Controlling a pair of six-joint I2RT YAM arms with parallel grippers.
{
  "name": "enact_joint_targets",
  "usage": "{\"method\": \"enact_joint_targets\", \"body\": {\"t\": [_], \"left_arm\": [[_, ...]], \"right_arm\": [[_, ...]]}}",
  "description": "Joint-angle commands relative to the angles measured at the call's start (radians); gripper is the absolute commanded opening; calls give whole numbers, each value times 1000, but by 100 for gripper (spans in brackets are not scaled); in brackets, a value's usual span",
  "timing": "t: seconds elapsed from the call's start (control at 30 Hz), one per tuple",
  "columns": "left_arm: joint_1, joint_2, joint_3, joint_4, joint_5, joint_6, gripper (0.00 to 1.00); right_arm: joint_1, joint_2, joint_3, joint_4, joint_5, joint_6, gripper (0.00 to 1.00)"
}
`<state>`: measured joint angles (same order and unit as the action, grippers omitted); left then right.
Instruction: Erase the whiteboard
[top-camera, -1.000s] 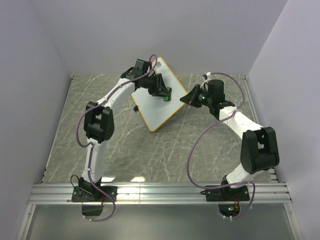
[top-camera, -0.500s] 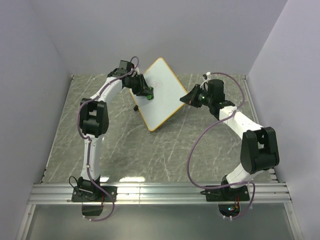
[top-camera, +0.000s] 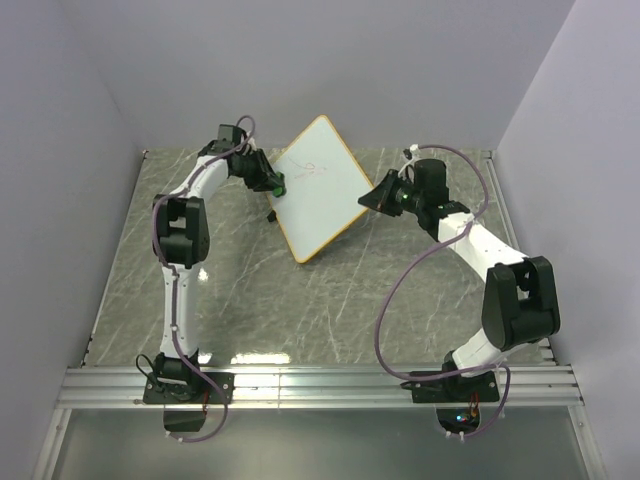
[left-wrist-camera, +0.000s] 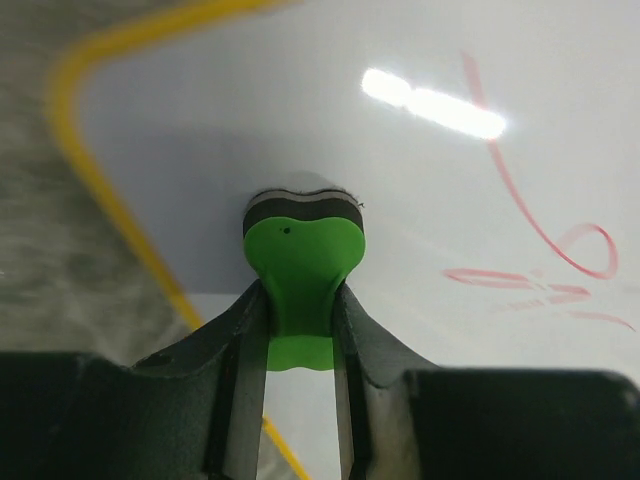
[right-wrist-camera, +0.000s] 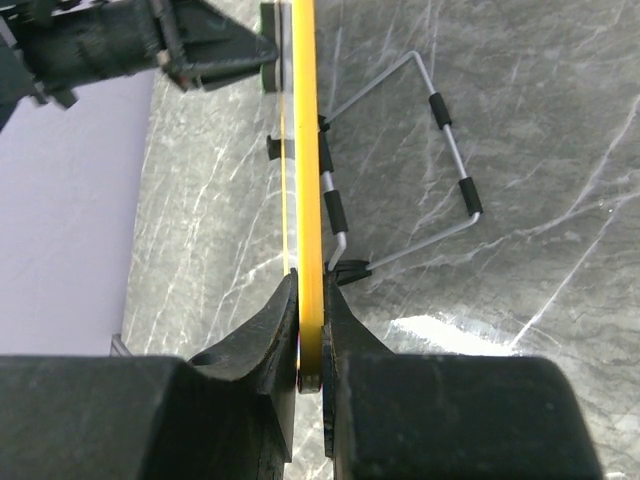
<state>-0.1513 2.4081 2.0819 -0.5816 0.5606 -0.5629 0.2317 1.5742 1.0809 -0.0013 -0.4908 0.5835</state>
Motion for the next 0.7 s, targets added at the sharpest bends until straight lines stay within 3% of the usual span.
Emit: {"method": "enact_joint_targets", "body": {"t": [0.0, 0.17, 0.33, 0.67], "left_arm": [[-11, 135, 9, 35, -159, 32, 0], [-21, 154, 72, 69, -65, 5, 0], [-128, 102, 145, 71, -19, 44, 0], [-249, 8, 83, 187, 209, -25, 0]], "right_arm": [[12, -13, -36, -243, 58, -205, 0], [14, -35, -64, -255, 63, -212, 0], [12, -34, -93, -232, 60, -200, 0], [14, 7, -85, -209, 47, -192, 0]]}}
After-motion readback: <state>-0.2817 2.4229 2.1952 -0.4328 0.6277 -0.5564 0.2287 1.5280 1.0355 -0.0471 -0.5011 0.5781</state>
